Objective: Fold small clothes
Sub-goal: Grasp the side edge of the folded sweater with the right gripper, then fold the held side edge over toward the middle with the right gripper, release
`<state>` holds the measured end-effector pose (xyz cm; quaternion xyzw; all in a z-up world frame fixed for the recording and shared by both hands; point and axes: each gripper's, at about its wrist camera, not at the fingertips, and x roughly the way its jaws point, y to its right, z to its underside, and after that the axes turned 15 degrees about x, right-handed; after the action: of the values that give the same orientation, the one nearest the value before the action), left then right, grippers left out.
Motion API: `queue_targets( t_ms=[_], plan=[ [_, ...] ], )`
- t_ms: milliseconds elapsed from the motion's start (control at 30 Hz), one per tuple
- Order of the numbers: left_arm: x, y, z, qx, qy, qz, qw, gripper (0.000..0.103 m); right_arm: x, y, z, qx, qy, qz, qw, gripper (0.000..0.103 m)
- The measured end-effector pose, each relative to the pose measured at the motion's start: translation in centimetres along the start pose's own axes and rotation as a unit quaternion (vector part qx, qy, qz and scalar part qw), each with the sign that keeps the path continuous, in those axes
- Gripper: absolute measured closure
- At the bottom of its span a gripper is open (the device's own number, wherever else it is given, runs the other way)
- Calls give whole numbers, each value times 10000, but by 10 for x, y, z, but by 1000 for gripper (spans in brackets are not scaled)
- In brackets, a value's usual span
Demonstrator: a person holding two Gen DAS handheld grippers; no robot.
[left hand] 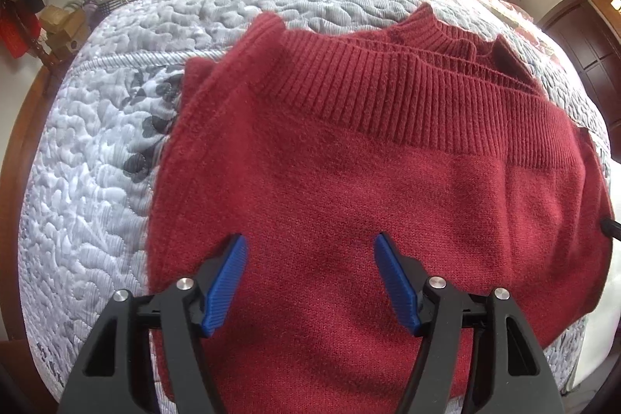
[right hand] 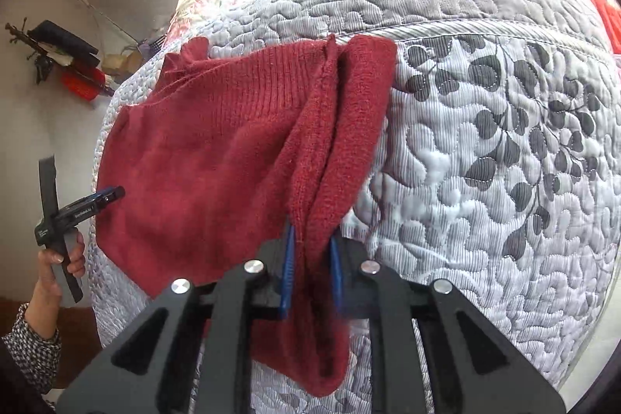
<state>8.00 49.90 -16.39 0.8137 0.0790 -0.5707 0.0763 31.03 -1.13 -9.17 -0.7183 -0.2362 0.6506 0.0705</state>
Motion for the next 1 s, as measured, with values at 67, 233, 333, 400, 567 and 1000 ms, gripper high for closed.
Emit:
queue_targets(
  t_ms=[67, 233, 333, 400, 567, 1000],
  plan=[
    [5, -4, 3, -17, -52, 44, 10000, 35, 12, 7, 2, 106, -106, 185, 9997, 89],
    [17, -2, 2, 121, -133, -17, 9998, 35, 42, 28, 1, 561, -337, 215, 9976, 88],
    [18, 2, 4, 158, -129, -20, 9998, 34, 47, 26, 1, 563, -322, 282, 9975, 88],
    [19, 1, 4, 120, -122, 49, 9998, 34, 51, 20, 3, 518, -320, 352, 9975, 88],
    [25, -4, 5, 81, -118, 152, 9998, 33, 64, 7, 4, 608, -348, 445, 9965, 88],
    [-46, -32, 5, 42, 388, 272, 9989, 31, 19, -122, -4, -38, -210, 98, 9997, 89]
  ],
)
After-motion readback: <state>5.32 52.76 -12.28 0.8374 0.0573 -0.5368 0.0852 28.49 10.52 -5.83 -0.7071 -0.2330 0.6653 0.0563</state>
